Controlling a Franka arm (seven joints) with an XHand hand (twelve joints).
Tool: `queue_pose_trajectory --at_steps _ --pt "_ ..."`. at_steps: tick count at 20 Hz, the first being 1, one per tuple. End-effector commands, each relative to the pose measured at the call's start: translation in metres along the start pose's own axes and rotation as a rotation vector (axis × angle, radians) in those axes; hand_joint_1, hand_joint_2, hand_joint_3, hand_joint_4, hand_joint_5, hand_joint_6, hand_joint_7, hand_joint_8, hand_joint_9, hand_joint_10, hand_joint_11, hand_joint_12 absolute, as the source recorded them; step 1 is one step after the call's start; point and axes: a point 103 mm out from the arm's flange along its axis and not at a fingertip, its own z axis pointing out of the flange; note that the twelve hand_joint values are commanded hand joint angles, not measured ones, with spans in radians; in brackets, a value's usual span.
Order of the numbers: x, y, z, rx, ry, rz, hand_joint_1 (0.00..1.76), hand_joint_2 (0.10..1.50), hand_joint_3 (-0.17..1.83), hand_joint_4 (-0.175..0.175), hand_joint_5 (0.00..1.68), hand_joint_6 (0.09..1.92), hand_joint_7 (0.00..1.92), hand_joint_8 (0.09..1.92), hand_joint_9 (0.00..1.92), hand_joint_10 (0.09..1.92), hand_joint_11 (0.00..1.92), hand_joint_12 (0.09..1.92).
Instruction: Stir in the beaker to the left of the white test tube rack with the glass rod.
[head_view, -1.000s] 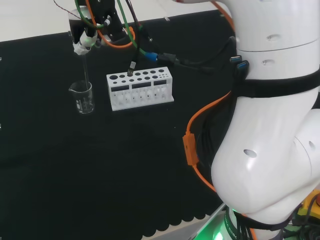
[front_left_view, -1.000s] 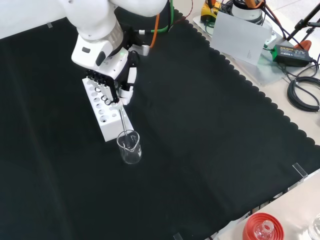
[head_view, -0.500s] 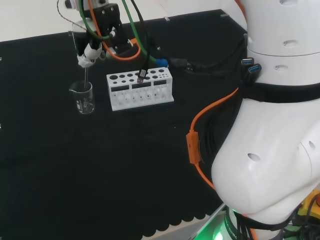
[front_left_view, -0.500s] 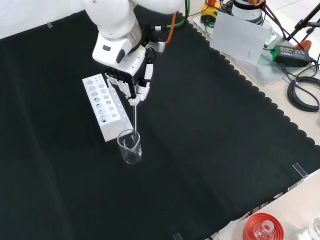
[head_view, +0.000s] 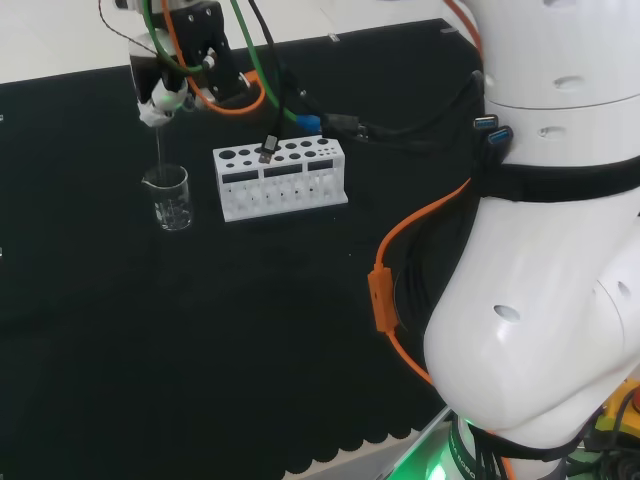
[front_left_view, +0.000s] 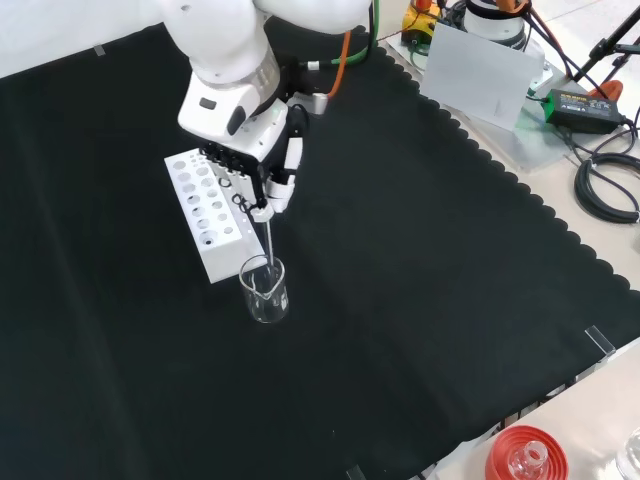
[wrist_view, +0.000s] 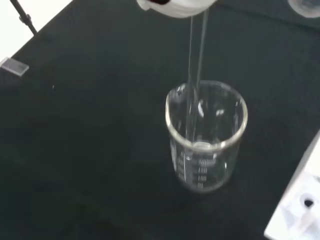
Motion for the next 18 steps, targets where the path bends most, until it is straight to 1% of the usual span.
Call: queue_pose_trajectory --at_steps 1,5,8,13,18 --pt "-0.012 0.018 -0.006 -0.005 -0.001 0.000 1.33 1.03 -0.17 -0.175 1.41 0.09 1.55 0.25 1.78 0.27 1.57 0.71" --pt "-0.015 0.024 -0.007 0.000 -0.002 -0.007 1.33 1.03 -0.17 -0.175 1.41 0.09 1.55 0.25 1.77 0.27 1.57 0.71" --pt "-0.019 0.023 -0.007 0.005 0.000 -0.002 1.33 1.03 -0.17 -0.175 1.41 0.09 1.55 0.25 1.77 0.27 1.57 0.71" --pt "-0.027 0.011 -0.008 0.004 0.002 0.017 1.33 1.03 -0.17 -0.175 1.41 0.09 1.55 0.25 1.77 0.27 1.57 0.71" --pt "-0.025 -0.002 -0.009 0.004 -0.003 0.022 1.33 1.03 -0.17 -0.175 1.41 0.09 1.55 0.25 1.77 0.27 1.57 0.71"
